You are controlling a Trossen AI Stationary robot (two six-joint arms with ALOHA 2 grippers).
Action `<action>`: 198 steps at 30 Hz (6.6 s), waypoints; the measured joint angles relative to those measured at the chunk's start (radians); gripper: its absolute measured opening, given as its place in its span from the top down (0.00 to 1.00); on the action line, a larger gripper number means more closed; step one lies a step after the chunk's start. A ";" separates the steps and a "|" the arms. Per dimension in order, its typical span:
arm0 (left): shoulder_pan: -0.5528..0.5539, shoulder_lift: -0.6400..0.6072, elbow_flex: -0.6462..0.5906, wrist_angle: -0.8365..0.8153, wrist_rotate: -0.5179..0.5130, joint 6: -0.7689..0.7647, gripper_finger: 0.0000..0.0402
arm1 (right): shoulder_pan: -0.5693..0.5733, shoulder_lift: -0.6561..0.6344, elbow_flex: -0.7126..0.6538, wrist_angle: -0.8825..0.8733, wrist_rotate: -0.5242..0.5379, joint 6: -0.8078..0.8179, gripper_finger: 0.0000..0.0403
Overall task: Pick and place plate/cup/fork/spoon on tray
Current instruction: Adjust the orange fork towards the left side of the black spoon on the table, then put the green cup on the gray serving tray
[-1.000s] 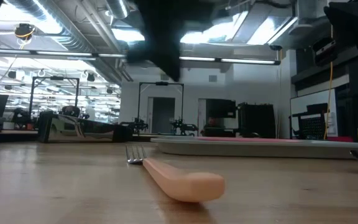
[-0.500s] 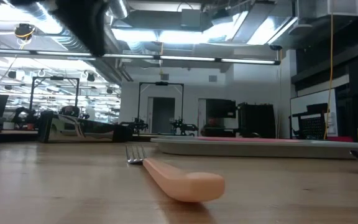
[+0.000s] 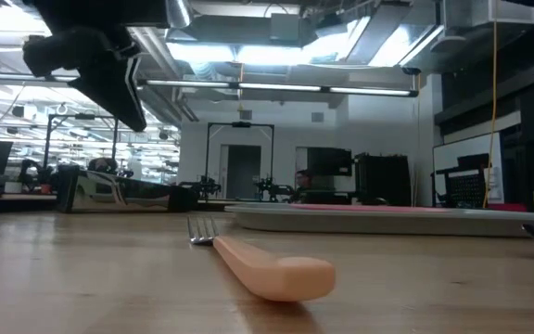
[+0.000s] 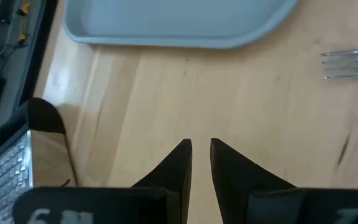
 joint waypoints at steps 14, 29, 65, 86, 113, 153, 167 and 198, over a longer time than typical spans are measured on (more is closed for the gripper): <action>-0.013 -0.002 -0.001 0.040 0.037 -0.004 0.87 | 0.021 0.180 0.005 0.018 -0.009 0.039 0.92; -0.071 -0.002 -0.001 0.078 0.062 0.001 0.87 | 0.136 0.204 0.005 0.021 0.092 0.278 0.77; 0.074 -0.357 -0.588 0.997 0.417 0.473 0.87 | 0.290 0.253 0.004 0.510 0.115 0.157 0.76; 0.098 -0.330 -0.741 1.344 0.535 0.144 0.88 | 0.317 0.273 0.004 0.470 0.183 0.091 0.78; -0.058 0.439 0.472 -0.065 0.545 -0.191 1.00 | 0.318 0.272 0.004 -0.316 0.221 0.331 0.78; 0.056 0.606 0.532 0.138 0.678 -0.157 1.00 | 0.318 0.272 0.004 -0.327 0.290 0.292 0.78; 0.096 0.634 0.533 0.175 0.679 -0.105 1.00 | 0.318 0.272 0.004 -0.326 0.289 0.266 0.78; 0.021 0.548 0.741 -0.630 0.442 0.183 1.00 | 0.318 0.272 0.004 -0.325 0.280 0.316 0.78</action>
